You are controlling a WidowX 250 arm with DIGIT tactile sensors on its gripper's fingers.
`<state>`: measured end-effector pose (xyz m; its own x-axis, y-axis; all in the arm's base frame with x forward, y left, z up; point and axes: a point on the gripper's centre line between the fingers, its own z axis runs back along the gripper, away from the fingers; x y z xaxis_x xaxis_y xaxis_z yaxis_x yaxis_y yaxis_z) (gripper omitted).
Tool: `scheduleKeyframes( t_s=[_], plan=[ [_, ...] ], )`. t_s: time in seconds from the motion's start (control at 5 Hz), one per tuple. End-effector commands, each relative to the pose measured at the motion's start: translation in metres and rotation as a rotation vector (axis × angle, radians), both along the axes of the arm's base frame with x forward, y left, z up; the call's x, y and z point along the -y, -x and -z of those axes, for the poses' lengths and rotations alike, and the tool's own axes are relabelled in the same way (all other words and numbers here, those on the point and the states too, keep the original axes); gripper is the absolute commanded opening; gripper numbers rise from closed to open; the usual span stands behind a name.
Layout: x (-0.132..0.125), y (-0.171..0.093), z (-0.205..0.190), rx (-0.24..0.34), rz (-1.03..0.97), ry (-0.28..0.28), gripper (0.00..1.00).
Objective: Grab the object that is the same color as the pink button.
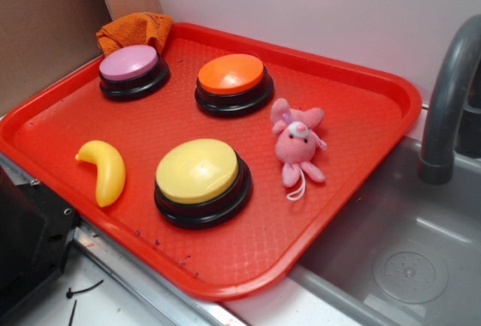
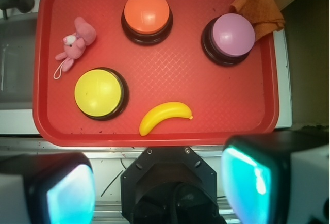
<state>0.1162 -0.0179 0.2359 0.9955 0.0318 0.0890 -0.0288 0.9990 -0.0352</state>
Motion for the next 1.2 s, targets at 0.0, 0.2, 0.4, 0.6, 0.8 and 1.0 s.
scheduleKeyframes(
  t_s=[0.0,0.2,0.4,0.6,0.8,1.0],
  plan=[
    [0.000,0.000,0.000,0.000,0.000,0.000,1.00],
    [0.012,-0.016,0.011,0.062,-0.069,0.025,1.00],
    [0.020,-0.039,0.027,0.067,-0.249,0.026,1.00],
    [0.027,-0.058,0.044,0.103,-0.399,0.054,1.00],
    [0.043,-0.097,0.072,0.186,-0.592,0.113,1.00],
    [0.059,-0.128,0.104,0.200,-0.732,0.198,1.00]
  ],
)
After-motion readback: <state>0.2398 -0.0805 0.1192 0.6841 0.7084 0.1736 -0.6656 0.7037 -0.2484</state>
